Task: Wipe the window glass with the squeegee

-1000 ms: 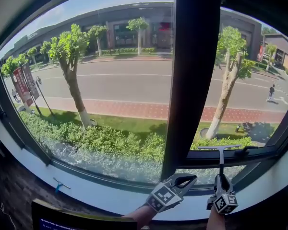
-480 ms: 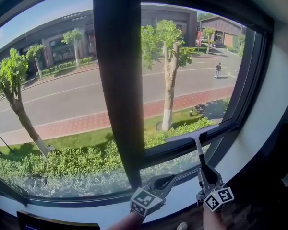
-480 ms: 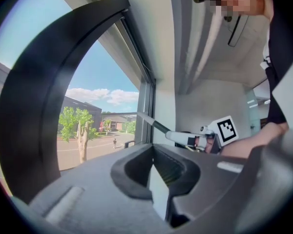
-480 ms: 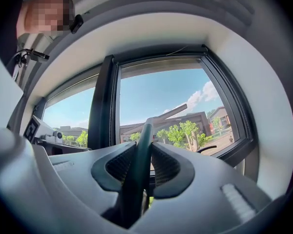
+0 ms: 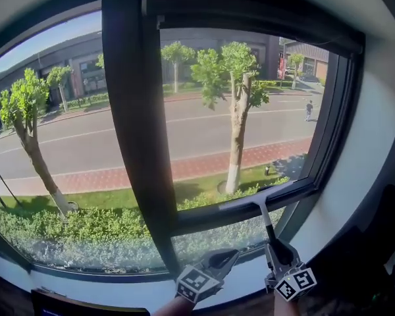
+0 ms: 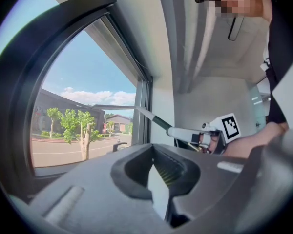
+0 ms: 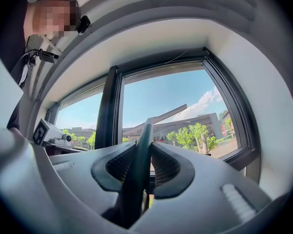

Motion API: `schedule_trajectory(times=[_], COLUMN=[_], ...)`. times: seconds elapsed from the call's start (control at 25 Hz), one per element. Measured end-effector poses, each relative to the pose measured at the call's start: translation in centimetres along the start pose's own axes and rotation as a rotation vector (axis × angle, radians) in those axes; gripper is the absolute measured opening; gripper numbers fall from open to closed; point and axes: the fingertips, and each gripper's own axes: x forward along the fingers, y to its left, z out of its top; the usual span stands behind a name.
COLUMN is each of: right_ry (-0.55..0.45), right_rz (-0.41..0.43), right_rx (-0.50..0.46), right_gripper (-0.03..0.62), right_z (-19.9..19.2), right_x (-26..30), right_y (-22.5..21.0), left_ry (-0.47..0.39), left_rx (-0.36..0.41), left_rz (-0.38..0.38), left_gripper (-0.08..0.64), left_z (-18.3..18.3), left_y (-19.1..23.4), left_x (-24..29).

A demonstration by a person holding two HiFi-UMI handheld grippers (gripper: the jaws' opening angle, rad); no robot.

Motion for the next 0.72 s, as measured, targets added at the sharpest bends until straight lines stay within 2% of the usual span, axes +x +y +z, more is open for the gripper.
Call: schedule_trajectory(times=[0.2, 0.4, 0.72], right_ry=[0.011, -0.012, -0.013], right_rz=[0.034, 0.020, -0.006], right_rx=[0.018, 0.032, 0.026], right_gripper=[0.100, 0.100, 0.101], right_z=[0.3, 1.7, 1.8], right_x=[-3.3, -6.7, -9.8], right_y=[-3.3, -6.3, -8.5], left_ry=[-0.003, 0.019, 0.029], left_rx=[0.001, 0.021, 0.040], left_rz=[0.001, -0.020, -0.054], left_gripper=[0.003, 0.003, 0.003], left_z=[-0.9, -1.9, -2.0], left_y=[-4.0, -7.5, -9.7], left_x=[3.5, 6.1, 8.5])
